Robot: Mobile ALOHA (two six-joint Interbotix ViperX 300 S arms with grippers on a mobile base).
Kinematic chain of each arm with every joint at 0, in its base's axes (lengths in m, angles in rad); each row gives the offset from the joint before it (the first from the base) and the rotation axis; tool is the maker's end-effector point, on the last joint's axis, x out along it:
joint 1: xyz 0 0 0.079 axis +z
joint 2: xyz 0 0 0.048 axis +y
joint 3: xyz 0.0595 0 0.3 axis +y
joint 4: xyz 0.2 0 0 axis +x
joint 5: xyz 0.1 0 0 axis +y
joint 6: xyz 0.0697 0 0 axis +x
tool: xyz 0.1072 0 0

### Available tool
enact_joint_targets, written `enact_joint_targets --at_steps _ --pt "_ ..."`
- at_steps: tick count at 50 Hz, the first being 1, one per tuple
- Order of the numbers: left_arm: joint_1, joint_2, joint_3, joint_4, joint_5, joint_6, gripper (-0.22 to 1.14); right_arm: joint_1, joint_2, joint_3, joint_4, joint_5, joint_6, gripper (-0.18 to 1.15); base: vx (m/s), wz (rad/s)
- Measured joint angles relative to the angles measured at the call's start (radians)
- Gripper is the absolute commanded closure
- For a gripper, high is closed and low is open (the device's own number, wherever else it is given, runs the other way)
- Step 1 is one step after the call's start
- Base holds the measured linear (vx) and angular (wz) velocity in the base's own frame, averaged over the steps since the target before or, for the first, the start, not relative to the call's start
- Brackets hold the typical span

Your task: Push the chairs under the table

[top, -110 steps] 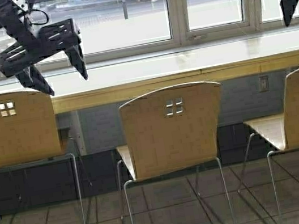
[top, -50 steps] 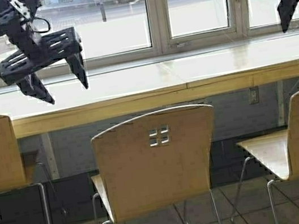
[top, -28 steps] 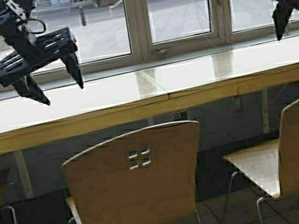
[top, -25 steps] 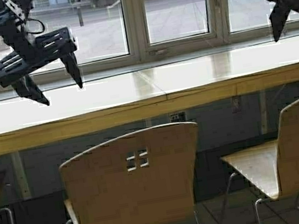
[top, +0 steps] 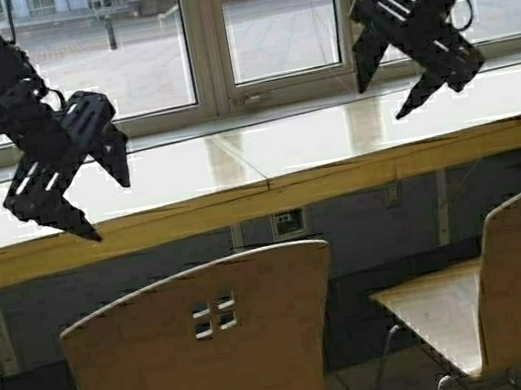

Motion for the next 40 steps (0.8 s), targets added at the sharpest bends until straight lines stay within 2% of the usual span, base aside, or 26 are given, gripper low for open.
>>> enact_joint_targets --at_steps 8,18,40 --pt "-0.051 0.078 -0.018 -0.094 -0.025 -0.074 -0.10 0.054 0.114 -0.057 0.161 -0.034 0.002 0.06 0.16 0.06" --pt "-0.061 0.186 -0.040 -0.184 -0.032 -0.117 -0.10 0.075 0.236 -0.112 0.325 -0.043 0.000 0.06 0.15 0.08" --pt "-0.064 0.364 -0.074 -0.356 -0.055 -0.118 -0.10 0.144 0.497 -0.290 0.420 -0.008 0.000 0.06 0.11 0.07"
